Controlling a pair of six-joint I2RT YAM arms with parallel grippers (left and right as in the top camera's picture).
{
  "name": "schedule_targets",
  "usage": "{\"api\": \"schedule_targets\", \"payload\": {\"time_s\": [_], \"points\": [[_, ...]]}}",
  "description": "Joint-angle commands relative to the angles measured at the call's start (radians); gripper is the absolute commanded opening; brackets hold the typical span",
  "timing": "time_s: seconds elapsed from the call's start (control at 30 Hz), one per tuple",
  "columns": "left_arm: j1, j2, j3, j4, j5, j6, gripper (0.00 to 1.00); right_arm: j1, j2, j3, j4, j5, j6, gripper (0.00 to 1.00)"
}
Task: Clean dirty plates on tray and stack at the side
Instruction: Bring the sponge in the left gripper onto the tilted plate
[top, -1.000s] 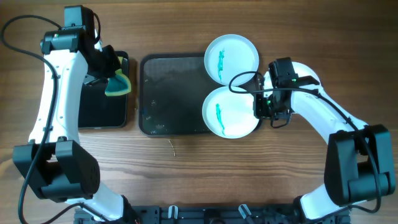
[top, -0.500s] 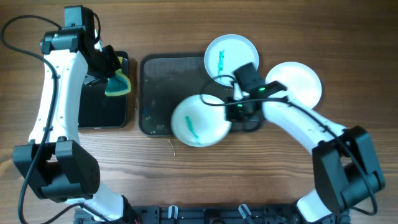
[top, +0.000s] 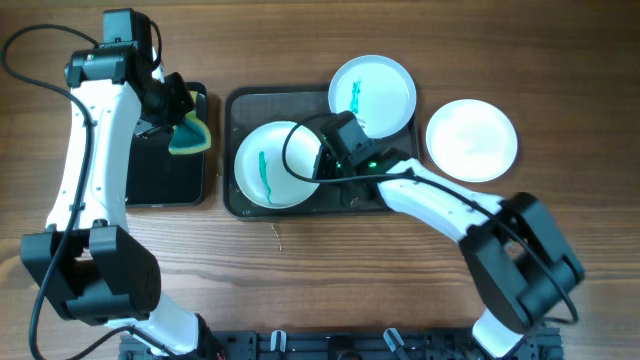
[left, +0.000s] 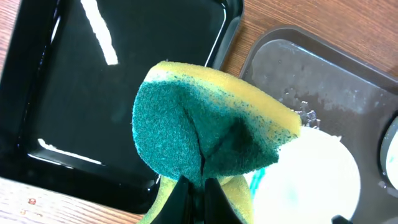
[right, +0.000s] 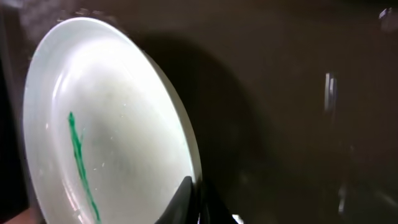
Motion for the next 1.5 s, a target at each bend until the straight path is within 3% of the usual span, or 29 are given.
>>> {"api": "schedule_targets", "payload": {"time_s": [0.0, 0.03, 0.17, 0.43, 0.63, 0.77, 0.9, 1.17, 1.33, 1.47], "points": [[-0.006, -0.005, 0.000, 0.002, 0.042, 0.020, 0.04, -0.005, 0.025, 0.019, 0.032, 0.031, 0.002, 0.17], [-0.006, -0.005, 0.000, 0.003, 0.043, 0.020, 0.04, -0.011, 0.025, 0.024, 0.032, 0.021, -0.022, 0.23], [-0.012, -0.005, 0.000, 0.002, 0.055, 0.020, 0.04, -0.060, 0.047, 0.082, -0.019, -0.078, -0.146, 0.33], [-0.060, 0.006, 0.000, 0.002, 0.064, -0.089, 0.04, -0.111, 0.189, 0.320, -0.240, -0.181, -0.395, 0.34], [-0.094, 0.043, 0.000, 0.004, 0.064, -0.139, 0.04, -0.111, 0.244, 0.328, -0.240, -0.200, -0.393, 0.24], [-0.108, 0.063, 0.000, 0.016, 0.064, -0.140, 0.04, -0.110, 0.249, 0.327, -0.239, -0.200, -0.389, 0.12], [-0.119, 0.072, 0.000, 0.029, 0.064, -0.146, 0.04, -0.098, 0.282, 0.326, -0.239, -0.200, -0.299, 0.04], [-0.166, 0.120, -0.003, 0.034, 0.064, -0.146, 0.04, -0.105, 0.308, 0.326, -0.238, -0.202, -0.159, 0.04], [-0.225, 0.168, -0.029, 0.073, 0.055, -0.131, 0.04, -0.108, 0.308, 0.326, -0.245, -0.203, -0.167, 0.04], [-0.260, 0.196, -0.106, 0.143, 0.058, -0.054, 0.04, -0.108, 0.308, 0.326, -0.243, -0.207, -0.182, 0.04]]}}
